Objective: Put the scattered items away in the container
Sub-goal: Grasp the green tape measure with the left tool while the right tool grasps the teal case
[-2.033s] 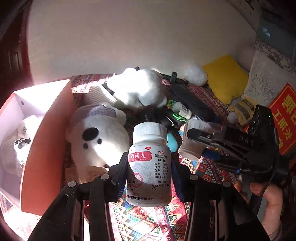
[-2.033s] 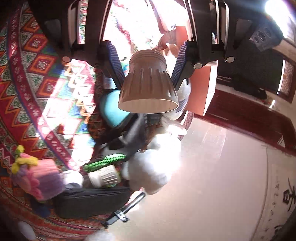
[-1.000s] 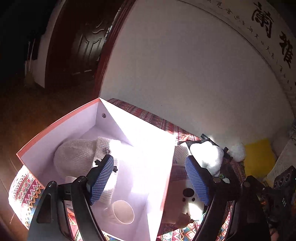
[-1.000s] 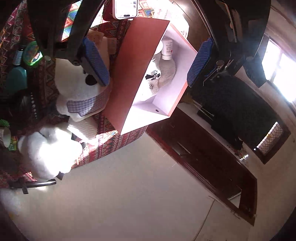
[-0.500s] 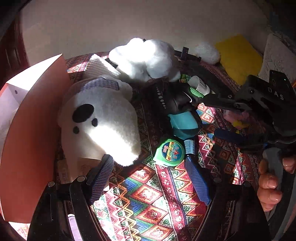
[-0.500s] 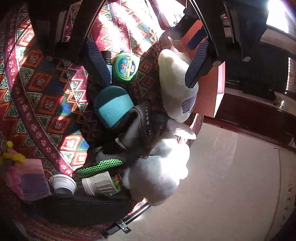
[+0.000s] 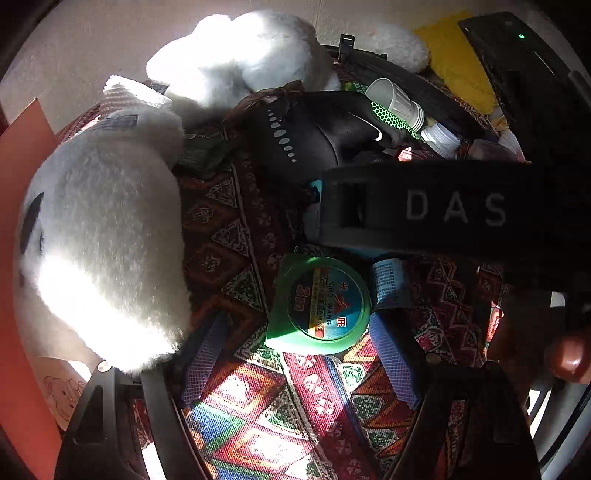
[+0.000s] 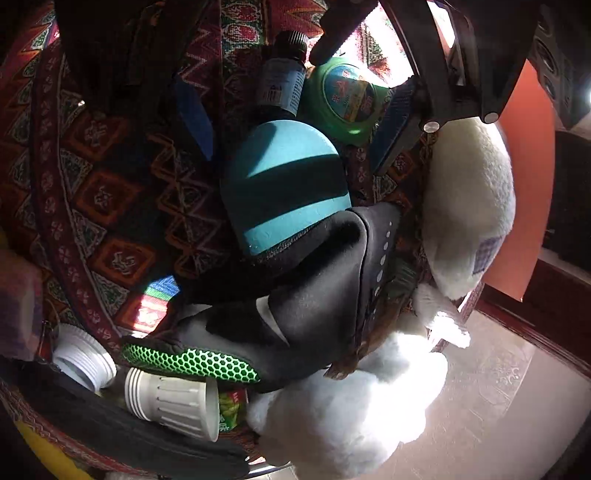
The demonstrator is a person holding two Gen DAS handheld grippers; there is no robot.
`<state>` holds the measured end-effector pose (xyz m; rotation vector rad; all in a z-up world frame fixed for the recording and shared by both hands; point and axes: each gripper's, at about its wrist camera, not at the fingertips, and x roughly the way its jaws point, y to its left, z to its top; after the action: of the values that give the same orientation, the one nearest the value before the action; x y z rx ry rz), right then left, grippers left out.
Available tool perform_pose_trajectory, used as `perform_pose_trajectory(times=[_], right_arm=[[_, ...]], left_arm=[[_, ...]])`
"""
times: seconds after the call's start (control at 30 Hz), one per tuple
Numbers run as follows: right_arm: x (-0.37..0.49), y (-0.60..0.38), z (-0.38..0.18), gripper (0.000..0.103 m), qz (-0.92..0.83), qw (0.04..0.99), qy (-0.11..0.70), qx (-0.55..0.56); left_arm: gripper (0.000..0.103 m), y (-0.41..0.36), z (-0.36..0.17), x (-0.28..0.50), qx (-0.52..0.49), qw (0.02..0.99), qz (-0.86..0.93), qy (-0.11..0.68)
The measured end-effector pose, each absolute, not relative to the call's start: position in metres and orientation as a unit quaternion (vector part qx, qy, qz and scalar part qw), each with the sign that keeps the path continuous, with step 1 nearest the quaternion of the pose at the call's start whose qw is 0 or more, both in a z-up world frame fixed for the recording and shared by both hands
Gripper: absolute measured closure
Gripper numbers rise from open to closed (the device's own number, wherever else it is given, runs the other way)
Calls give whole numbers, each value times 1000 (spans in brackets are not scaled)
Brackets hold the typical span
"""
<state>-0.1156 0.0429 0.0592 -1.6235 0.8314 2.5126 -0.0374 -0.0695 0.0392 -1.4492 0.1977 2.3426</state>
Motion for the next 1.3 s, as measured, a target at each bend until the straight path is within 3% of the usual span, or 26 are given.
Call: perform_pose_trajectory(times=[0.03,0.1,0.17,0.2,0.53,0.93,0.97,1.0,1.03,1.07,1.23,1.3], right_arm=[[-116,42,58,22,813,18,261,-521],[-115,46,60,37,817,27,254,-517],[-113,57,59,37,814,13,283,-507],[-112,62,58,37,811,6,300,-503],[-98,82,78,37,825,10,331,-459],[-77,89,133,41,848,3,365,-385],[-74,87,138,43,848,-2,370,-380],[-70,86,144,53,848,-14,377,-372],[-68,83,149,82,846,-32,390,-363],[-65,81,154,88,843,-50,402,-354],[-61,55,177,88,865,-47,364,-341],[-69,41,170,82,869,-25,321,-375]], left_arm=[[24,-68,38,-40,-516,191,832,70],[27,-62,32,-41,-514,189,832,89],[37,-54,29,-38,-497,183,840,118],[48,-52,30,-37,-493,188,841,120],[49,-73,49,-29,-516,173,837,66],[48,-106,141,9,-456,226,860,-50],[48,-112,150,11,-448,230,862,-59],[48,-120,159,14,-440,232,865,-69],[48,-128,168,16,-430,233,868,-79],[48,-137,176,18,-421,232,872,-89],[48,-200,199,18,-385,202,890,-137],[48,-229,202,19,-378,187,893,-160]])
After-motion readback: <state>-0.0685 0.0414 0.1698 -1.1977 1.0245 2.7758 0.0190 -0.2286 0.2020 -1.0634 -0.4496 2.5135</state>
